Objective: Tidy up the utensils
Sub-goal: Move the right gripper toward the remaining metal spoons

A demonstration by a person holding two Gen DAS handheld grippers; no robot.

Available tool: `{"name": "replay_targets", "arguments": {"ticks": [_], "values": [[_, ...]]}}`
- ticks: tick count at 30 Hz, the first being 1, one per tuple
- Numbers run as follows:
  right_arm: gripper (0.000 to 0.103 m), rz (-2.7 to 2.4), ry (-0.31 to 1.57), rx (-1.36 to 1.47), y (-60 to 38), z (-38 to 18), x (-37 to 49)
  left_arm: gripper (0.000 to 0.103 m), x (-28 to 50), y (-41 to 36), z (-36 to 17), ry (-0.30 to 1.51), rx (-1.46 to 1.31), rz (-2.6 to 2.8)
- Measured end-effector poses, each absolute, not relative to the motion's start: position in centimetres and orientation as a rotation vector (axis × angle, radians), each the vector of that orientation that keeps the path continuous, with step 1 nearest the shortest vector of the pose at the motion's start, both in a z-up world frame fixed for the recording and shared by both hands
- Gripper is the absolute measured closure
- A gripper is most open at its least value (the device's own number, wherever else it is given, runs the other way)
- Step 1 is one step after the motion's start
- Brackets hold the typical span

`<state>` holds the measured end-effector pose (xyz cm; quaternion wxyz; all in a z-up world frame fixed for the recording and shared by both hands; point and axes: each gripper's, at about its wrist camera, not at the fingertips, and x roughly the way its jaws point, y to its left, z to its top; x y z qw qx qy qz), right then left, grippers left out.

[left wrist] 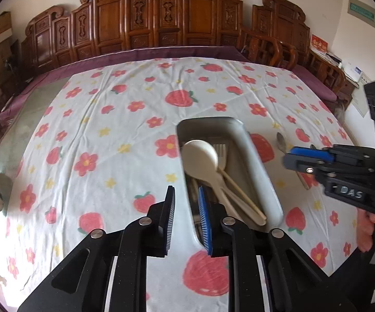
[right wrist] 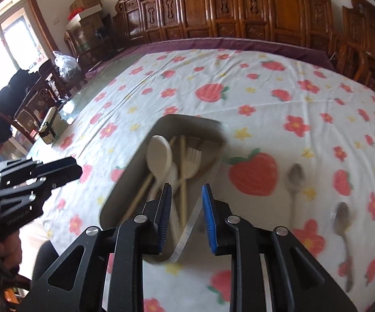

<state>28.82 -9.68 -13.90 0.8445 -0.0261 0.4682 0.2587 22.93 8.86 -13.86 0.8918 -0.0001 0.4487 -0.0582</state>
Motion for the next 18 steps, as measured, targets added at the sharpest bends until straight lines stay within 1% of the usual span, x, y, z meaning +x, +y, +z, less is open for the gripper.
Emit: {"name": "replay_targets", "arguments": {"ticks": [1, 3, 5, 7, 9, 10, 14, 18], "values": [[0.077, 0.526, 0.982, -0.07, -11.3, -13.8, 28.5, 0.082, 23.0, 8.2, -13.8, 0.933, 0.002, -0.131], [0.077, 0.485, 0.984, -0.104, -14.1, -14.0, 28.1, 0.071, 23.2, 7.0, -13.8, 0.932, 0.005, -0.149], [0.077, 0.434, 1.001, -0.128, -17.4, -14.7, 28.0, 0.063, 23.4, 5.6, -13.7, 0.931, 0.006, -0.17], [0.077, 0.394, 1.04, -0.129, -20.3, -15.9, 28.4, 0.059, 23.7, 4.0, -13.8, 0.934, 0.007, -0.193], [0.077, 0.363, 1.066, -0.145, -22.4, -17.1, 29.0, 0.053, 24.1, 2.4, -13.9, 0.937, 0.01, -0.214], [0.076, 0.347, 1.085, -0.159, -23.5, -17.8, 29.3, 0.052, 24.3, 1.6, -13.9, 0.938, 0.013, -0.223], [0.074, 0.322, 1.129, -0.199, -25.7, -20.1, 30.3, 0.045, 25.0, -1.1, -14.2, 0.949, 0.02, -0.253], [0.073, 0.322, 1.167, -0.228, -26.6, -22.0, 31.4, 0.037, 25.6, -3.4, -14.6, 0.966, 0.036, -0.268]]}}
